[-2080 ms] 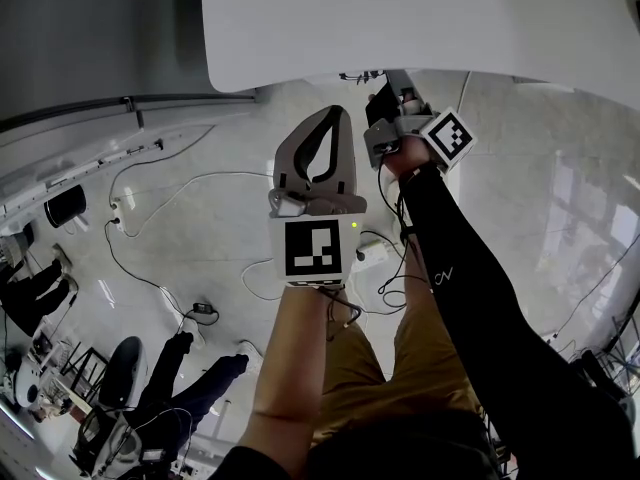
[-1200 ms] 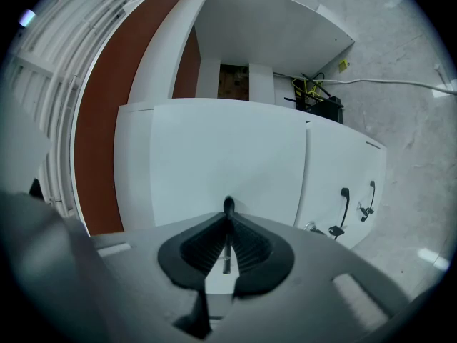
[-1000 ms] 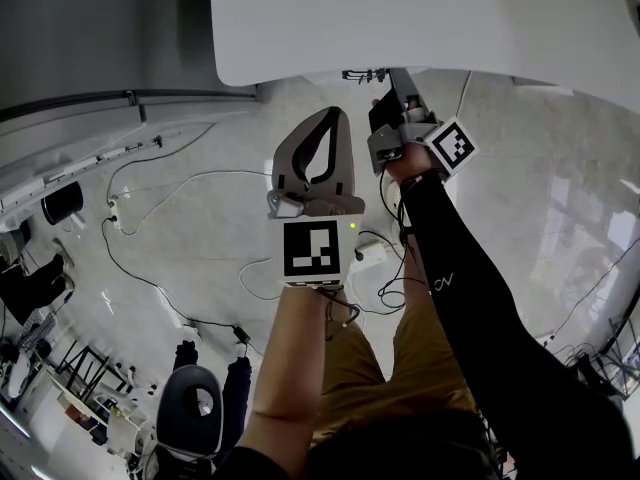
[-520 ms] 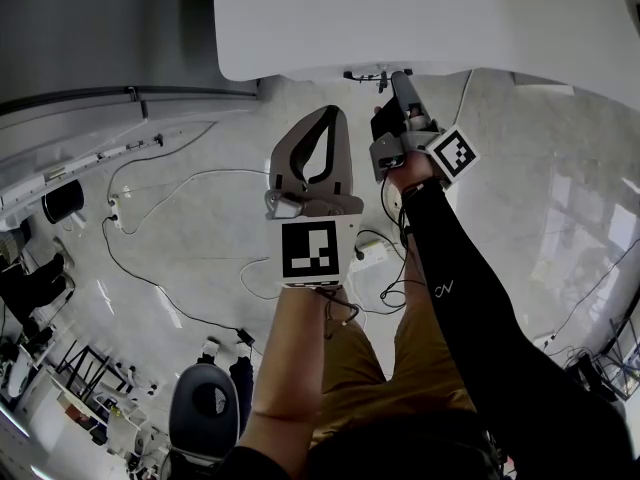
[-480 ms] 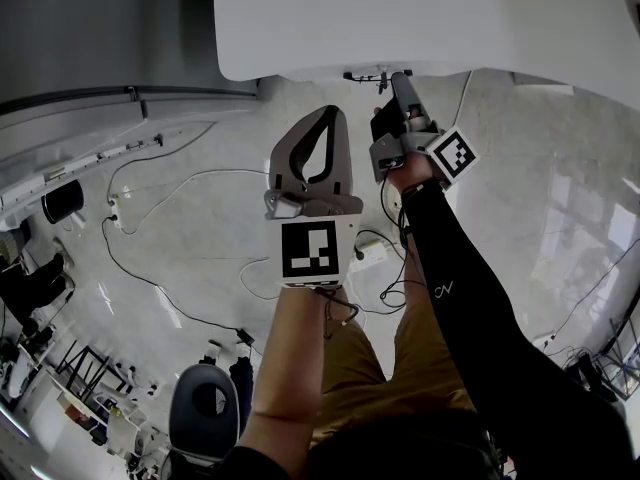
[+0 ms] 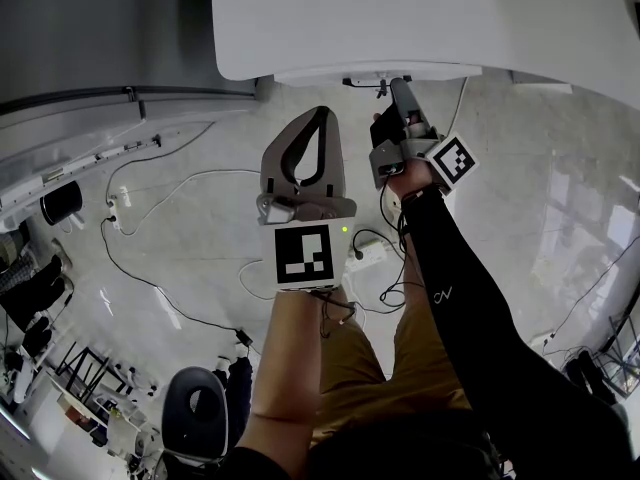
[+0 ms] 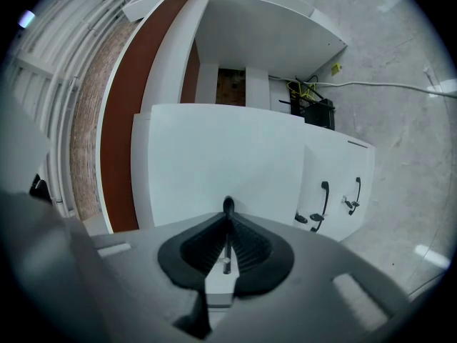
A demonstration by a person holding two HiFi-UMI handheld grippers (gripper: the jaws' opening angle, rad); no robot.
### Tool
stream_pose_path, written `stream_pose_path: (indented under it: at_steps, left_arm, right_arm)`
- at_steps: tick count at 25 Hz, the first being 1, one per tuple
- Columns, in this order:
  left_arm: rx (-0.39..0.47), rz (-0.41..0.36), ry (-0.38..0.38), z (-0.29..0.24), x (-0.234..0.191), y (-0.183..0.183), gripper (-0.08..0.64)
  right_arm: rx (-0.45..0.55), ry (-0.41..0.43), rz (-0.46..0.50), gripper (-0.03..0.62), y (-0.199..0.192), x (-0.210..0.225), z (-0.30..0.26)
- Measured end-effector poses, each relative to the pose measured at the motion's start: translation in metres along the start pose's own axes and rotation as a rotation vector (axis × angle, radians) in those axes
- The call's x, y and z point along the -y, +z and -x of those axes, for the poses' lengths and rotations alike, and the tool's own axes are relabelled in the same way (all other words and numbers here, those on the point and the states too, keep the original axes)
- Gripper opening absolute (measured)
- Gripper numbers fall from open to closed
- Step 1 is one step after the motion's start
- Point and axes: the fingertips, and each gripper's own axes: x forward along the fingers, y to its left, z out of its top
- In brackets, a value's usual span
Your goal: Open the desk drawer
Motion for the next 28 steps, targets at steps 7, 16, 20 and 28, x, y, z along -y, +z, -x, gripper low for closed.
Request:
stream_pose_path:
  at_steps: [7,16,20,28]
  left_arm:
    - [0.003,0.006,0.025,-0.003,-0.009,0.0,0.008]
    - [-0.008,0.013,0.035,-0.005,-0.011,-0.007,0.009]
    - [-0.004,0.007,0.043,-0.007,-0.013,-0.003,0.009]
    - [-0.009,0.005,0.046,-0.014,-0.019,-0.005,0.009]
  right_arm:
    - [-0.011,-0.013,-0.001,0.021,-0.001,0.004,0.0]
    - [-0.017,-0.018,-0.005,0.021,0.0,0.007,-0.001]
    - [-0.023,-0.02,-0.012,0.021,-0.003,0.002,0.0]
    - [-0.031,-0.033,-0.007,0.021,-0.004,0.006,0.004]
